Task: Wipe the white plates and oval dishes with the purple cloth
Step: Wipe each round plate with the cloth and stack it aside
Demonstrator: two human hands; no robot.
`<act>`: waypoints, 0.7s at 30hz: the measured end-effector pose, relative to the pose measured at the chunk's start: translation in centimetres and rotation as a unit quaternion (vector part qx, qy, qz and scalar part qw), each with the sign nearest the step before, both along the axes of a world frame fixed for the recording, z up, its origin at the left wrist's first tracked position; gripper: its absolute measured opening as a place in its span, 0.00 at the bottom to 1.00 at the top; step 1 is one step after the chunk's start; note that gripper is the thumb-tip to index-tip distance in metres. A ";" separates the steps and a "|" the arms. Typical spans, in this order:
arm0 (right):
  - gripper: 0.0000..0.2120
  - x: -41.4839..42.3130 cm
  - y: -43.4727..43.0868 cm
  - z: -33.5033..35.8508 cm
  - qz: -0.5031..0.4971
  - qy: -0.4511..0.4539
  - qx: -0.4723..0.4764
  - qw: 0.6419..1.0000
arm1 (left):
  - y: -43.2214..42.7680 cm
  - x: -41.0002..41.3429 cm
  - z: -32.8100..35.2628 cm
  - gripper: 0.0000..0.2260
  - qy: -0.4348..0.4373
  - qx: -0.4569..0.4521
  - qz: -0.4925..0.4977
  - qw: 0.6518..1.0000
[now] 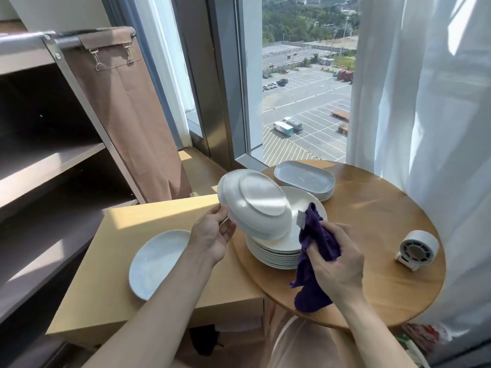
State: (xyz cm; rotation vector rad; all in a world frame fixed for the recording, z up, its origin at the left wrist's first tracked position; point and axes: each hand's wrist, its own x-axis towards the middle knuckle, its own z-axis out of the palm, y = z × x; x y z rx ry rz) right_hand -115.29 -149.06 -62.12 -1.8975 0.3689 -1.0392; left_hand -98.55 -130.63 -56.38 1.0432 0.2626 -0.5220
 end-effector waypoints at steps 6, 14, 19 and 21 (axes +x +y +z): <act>0.20 -0.2 0.2 0.2 0.000 0.066 -0.039 0.997 | -0.5 -1.4 -2.1 0.04 0.015 -0.001 -0.028 0.999; 0.18 1.7 1.8 1.0 0.007 0.192 -0.204 0.960 | -0.3 -2.6 -2.9 0.13 -0.030 0.007 -0.096 0.995; 0.18 3.9 4.2 1.8 -0.037 0.192 -0.306 0.932 | -0.5 -2.9 -2.9 0.11 -0.064 0.011 -0.124 0.990; 0.17 4.9 5.6 2.5 -0.014 0.197 -0.362 0.911 | -0.4 -3.0 -3.0 0.10 -0.085 0.015 -0.128 0.988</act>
